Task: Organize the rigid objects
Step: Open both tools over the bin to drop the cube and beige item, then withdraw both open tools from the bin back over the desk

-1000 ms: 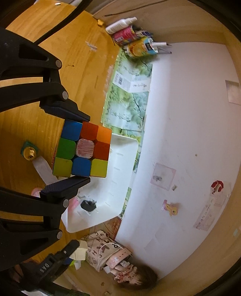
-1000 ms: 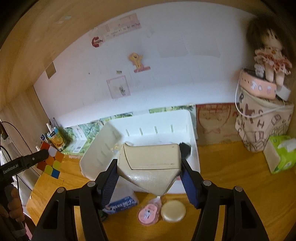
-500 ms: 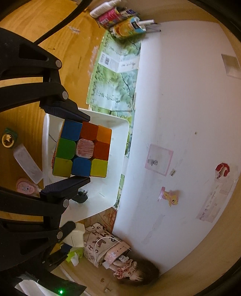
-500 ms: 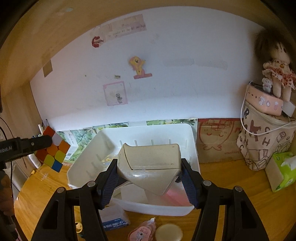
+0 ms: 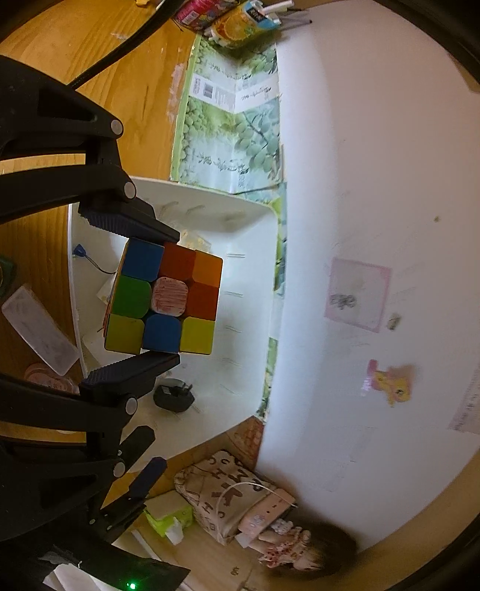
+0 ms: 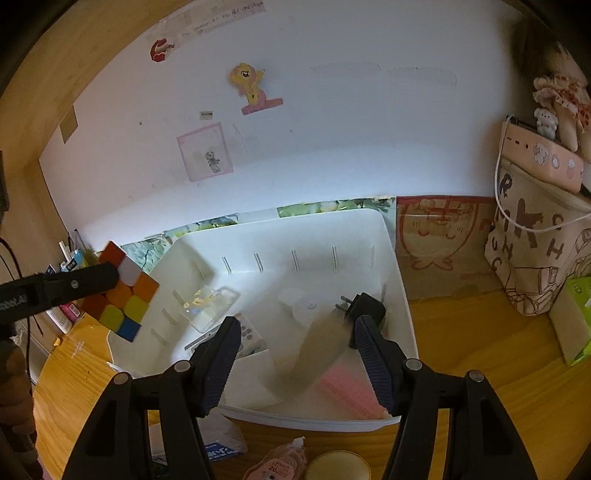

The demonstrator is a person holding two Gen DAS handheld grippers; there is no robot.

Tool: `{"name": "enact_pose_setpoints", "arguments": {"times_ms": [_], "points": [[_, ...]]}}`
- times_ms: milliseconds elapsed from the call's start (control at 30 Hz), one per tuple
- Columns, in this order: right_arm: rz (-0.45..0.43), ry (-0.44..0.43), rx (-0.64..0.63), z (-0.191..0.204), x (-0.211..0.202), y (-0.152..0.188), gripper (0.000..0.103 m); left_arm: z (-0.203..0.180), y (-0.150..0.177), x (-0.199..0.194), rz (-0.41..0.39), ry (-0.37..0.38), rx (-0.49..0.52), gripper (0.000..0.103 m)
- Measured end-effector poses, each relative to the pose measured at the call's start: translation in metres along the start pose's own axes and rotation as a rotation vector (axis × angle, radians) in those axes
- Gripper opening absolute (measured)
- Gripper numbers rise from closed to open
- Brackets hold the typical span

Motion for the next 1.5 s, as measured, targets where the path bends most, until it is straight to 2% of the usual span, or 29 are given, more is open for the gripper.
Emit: {"name": "enact_pose_setpoints", "arguments": {"times_ms": [333,433,567,733,1067,1300,1500], "points": [[0.028,-0.009,0.031,-0.006,0.007,0.002,0.067,-0.001,-0.001,0.012,0.027,-0.013,-0.002,0.063],[0.024,-0.020,0.034,-0.005,0.004,0.001,0.071,-0.002,-0.005,0.008,0.003,-0.014,0.007,0.084],[0.009,-0.032,0.030,-0.003,-0.003,-0.002,0.071,-0.003,-0.010,-0.003,-0.028,-0.027,0.011,0.084],[-0.025,-0.050,0.039,-0.001,-0.018,-0.008,0.076,-0.006,-0.012,-0.021,-0.080,-0.037,0.009,0.084],[-0.089,-0.066,0.041,0.006,-0.063,-0.013,0.081,-0.010,0.002,-0.090,-0.232,-0.049,0.005,0.084],[-0.116,-0.063,0.027,0.023,-0.094,-0.006,0.081,-0.001,0.017,-0.129,-0.287,-0.039,-0.041,0.084],[-0.115,-0.042,0.040,0.038,-0.116,0.006,0.082,0.010,0.031,-0.152,-0.298,-0.034,-0.049,0.084]]}}
Point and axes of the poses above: each gripper's, at about its wrist camera, not at the fingertips, and x roughly the way its jaws point, z to its left, y to its underside, the point moved 4 cm from there along x, roughly the way its jaws point, and after that the axes turned 14 degrees about y, right-handed, at the moved point
